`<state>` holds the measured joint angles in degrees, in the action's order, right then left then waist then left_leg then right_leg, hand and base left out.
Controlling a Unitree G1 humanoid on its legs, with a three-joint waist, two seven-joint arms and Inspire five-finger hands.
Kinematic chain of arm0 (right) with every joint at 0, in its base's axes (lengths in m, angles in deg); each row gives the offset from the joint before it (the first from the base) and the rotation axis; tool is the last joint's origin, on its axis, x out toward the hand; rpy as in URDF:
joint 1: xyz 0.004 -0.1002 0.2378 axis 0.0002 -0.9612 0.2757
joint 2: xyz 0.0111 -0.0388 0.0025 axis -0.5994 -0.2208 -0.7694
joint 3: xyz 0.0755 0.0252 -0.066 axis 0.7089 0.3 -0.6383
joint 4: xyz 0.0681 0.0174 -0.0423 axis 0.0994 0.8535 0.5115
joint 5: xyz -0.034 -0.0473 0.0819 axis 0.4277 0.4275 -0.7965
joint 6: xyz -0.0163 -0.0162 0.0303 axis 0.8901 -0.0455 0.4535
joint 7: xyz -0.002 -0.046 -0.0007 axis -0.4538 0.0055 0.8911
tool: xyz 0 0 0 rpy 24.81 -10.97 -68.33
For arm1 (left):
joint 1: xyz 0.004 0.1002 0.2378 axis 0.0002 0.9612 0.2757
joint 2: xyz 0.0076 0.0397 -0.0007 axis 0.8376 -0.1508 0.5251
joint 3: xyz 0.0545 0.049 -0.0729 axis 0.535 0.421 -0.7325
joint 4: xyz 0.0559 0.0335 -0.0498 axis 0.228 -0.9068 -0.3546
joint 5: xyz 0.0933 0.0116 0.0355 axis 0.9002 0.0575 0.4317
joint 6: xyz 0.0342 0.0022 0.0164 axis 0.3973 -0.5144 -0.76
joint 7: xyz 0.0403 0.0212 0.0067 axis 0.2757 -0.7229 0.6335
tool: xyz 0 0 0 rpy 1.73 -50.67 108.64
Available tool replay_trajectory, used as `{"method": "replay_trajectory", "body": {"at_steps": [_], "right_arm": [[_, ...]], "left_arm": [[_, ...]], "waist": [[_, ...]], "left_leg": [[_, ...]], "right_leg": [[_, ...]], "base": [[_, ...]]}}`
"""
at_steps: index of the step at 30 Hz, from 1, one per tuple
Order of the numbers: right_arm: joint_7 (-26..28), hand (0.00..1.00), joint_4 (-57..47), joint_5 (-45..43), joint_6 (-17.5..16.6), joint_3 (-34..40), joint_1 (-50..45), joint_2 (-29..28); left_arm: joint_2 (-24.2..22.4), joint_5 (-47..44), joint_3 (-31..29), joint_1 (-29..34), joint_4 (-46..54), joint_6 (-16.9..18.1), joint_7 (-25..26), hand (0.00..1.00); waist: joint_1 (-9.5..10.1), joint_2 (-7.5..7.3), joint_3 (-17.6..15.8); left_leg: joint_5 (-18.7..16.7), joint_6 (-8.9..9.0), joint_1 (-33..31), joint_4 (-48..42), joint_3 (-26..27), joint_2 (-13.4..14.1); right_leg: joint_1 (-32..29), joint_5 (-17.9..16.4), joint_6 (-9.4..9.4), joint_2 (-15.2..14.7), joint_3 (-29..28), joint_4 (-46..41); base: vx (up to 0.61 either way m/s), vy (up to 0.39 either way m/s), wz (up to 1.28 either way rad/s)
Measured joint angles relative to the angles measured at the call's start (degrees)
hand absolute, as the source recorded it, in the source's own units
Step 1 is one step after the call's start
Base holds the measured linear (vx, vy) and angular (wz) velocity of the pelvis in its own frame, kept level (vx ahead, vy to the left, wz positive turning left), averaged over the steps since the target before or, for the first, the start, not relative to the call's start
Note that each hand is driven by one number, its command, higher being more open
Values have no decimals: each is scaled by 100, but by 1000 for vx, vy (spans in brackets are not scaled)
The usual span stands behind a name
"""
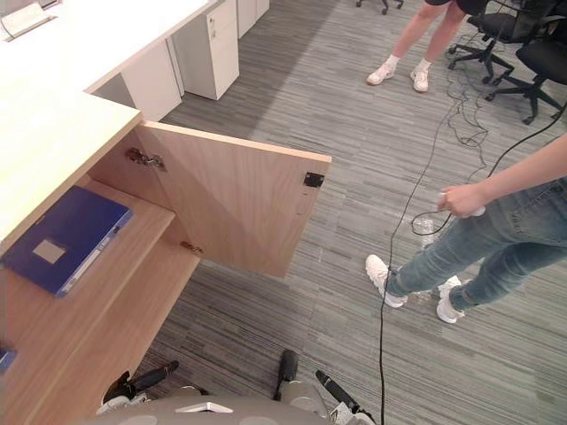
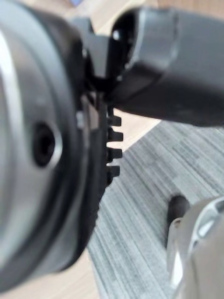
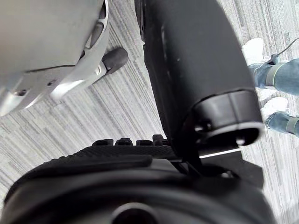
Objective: Walk over to the cabinet, pick up the folder, carry it to the office cabinet, place the folder inside the office cabinet, then close the office cabinet door
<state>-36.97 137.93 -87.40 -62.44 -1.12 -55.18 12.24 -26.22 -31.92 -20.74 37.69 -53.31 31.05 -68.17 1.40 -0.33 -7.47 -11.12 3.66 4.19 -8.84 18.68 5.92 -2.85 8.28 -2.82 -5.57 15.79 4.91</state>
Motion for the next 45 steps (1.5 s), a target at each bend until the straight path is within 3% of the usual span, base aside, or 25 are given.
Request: {"method": "replay_trajectory", "body": {"at_steps": [5,11,21,29,36,45], "right_arm": [[8,100,0,-4,0,-31,21,-2],[15,100,-708,-18,-2,-816,67,47],[178,100,-2372,-48,-439,-1829,865,1028],[359,100,-2365,-815,-513,-2193,1210,1116],[375,100,-2358,-1151,-513,-2510,1711,1820],[327,100,-2357,-1223,-515,-2619,2400,2282]], "left_arm": [[63,-1,1,48,-145,-9,-7,100],[157,12,377,13,-135,-1,-39,100],[351,24,1131,53,-52,13,-169,100],[382,16,1350,103,-43,13,-257,100],[384,-48,1460,231,10,21,-272,100],[384,-220,1448,308,65,21,-270,100]], "waist": [[3,-32,-15],[-24,-35,-17],[3,-83,-41],[0,-16,-80],[-19,111,-139],[-24,135,-143]], "left_leg": [[11,-7,90,135,-16,-101],[26,-17,158,194,-126,-200],[-10,-68,219,210,-339,-322],[-7,-73,208,210,-470,-330],[16,-122,146,190,-593,-372],[31,-144,119,174,-658,-385]], "right_leg": [[15,38,-50,-60,-18,4],[42,71,-59,-125,-29,5],[127,91,-119,-234,4,7],[171,81,-132,-254,130,6],[183,84,-136,-309,229,7],[196,90,-140,-329,286,6]], "base": [[-24,50,0],[13,46,0],[-29,34,3],[-15,4,7],[-39,9,8],[-24,1,4]]}}
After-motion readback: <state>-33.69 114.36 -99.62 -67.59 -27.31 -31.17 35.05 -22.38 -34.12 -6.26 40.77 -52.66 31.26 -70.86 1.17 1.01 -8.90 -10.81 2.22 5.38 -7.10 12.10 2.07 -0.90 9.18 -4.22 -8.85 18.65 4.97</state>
